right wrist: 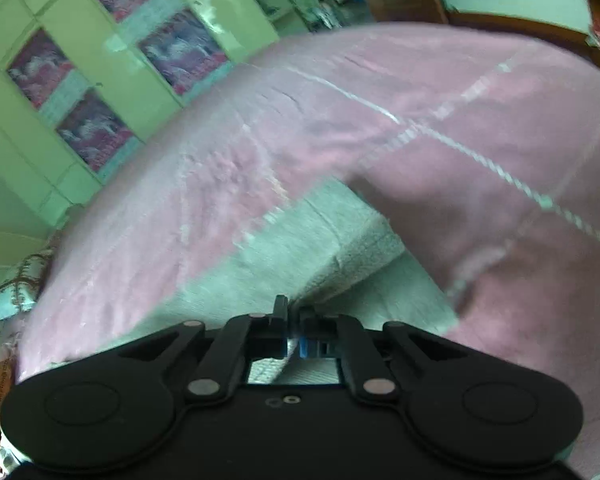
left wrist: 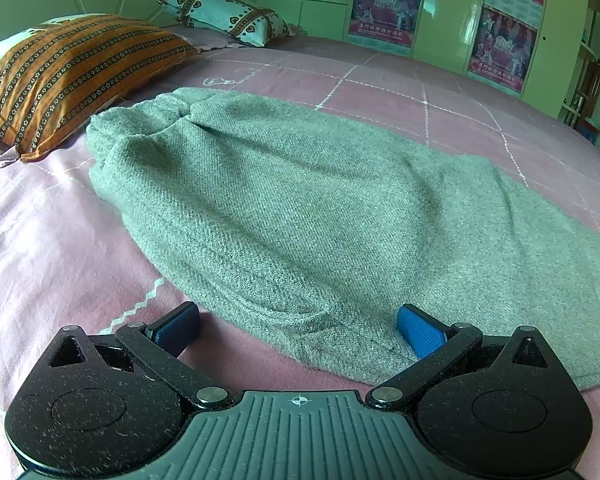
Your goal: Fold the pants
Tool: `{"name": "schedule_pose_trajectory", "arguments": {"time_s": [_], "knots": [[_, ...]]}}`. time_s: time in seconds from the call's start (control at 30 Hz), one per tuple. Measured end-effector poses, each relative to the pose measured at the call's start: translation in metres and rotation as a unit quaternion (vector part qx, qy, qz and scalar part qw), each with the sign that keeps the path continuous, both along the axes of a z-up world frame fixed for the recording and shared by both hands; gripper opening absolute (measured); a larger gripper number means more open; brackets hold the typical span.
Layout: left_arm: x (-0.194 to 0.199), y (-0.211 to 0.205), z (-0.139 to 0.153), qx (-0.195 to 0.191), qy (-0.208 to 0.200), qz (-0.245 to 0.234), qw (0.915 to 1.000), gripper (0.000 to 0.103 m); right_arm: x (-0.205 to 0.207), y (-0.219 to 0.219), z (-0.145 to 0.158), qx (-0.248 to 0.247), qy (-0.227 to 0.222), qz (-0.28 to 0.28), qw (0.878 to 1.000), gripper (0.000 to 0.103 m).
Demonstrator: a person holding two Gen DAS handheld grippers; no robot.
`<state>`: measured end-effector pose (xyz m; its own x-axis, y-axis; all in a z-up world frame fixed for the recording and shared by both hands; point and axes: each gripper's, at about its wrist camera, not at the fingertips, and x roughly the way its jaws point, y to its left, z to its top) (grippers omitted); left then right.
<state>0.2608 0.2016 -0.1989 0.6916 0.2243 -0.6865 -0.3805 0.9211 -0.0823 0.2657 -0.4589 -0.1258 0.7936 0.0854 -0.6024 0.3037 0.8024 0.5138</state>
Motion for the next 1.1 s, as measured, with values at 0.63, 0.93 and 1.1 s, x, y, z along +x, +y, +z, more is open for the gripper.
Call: {"name": "schedule_pose_trajectory", "arguments": {"time_s": [0.63, 0.93, 1.1], "knots": [[0.001, -0.001, 0.0, 0.002, 0.0, -0.002, 1.0, 0.103, -0.024, -0.027, -0.03, 0.072, 0.023, -0.072, 0.995, 0.006], [0.0, -0.001, 0.0, 0.002, 0.0, -0.003, 1.0, 0.103, -0.047, -0.049, -0.044, 0.131, -0.002, -0.112, 0.985, 0.024], [0.001, -0.001, 0.001, 0.002, 0.0, -0.004, 1.0, 0.103, -0.03, -0.047, -0.043, 0.117, 0.024, -0.112, 0.987, 0.011]]}}
